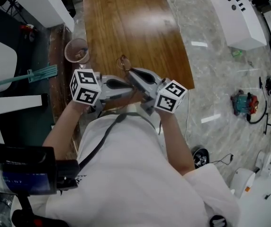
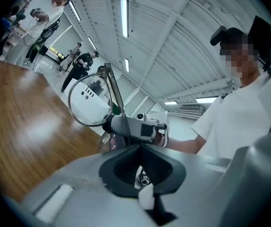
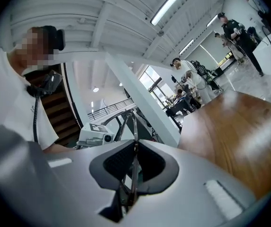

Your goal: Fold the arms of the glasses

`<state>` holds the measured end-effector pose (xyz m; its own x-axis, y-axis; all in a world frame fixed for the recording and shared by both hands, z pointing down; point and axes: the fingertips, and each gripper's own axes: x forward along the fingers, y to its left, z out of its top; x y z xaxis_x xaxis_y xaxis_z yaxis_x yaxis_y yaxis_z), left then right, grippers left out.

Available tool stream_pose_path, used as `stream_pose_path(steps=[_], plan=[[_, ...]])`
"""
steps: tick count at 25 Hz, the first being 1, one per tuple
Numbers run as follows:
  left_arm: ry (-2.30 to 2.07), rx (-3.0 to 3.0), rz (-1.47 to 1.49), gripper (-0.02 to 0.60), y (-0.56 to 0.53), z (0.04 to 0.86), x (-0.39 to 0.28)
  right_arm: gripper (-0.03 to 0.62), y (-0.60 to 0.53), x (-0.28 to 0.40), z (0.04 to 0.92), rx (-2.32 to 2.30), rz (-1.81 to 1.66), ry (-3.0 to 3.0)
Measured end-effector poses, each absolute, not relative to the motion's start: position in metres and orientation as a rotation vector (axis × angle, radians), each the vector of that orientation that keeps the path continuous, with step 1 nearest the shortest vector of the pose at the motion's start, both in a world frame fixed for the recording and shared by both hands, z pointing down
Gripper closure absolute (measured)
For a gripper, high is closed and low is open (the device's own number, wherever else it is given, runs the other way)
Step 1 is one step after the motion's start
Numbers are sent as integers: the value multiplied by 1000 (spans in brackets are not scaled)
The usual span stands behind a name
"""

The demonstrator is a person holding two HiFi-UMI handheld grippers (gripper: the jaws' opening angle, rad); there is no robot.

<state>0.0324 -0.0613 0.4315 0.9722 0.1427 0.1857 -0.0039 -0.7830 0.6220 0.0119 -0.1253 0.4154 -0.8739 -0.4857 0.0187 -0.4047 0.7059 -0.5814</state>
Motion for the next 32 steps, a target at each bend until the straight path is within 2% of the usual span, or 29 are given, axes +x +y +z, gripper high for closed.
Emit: stream_pose_path(steps=[6, 14, 17, 24, 32], plan=[[85, 2436, 267, 575, -59, 429, 29, 565, -125, 11, 417, -554, -1095, 2643], [-67, 2462, 219, 574, -60, 429, -4, 566, -151, 44, 410, -748, -1055, 2452], [13, 2461, 235, 575, -36, 433, 0, 565, -161, 57, 404, -789, -1069, 2325], [70, 2509, -50, 575, -29, 381, 45, 565, -168, 60, 401, -803, -1061, 2225], [-45, 2492, -231, 575, -60, 358, 34, 565, -156, 52, 395, -740, -1039, 2280]])
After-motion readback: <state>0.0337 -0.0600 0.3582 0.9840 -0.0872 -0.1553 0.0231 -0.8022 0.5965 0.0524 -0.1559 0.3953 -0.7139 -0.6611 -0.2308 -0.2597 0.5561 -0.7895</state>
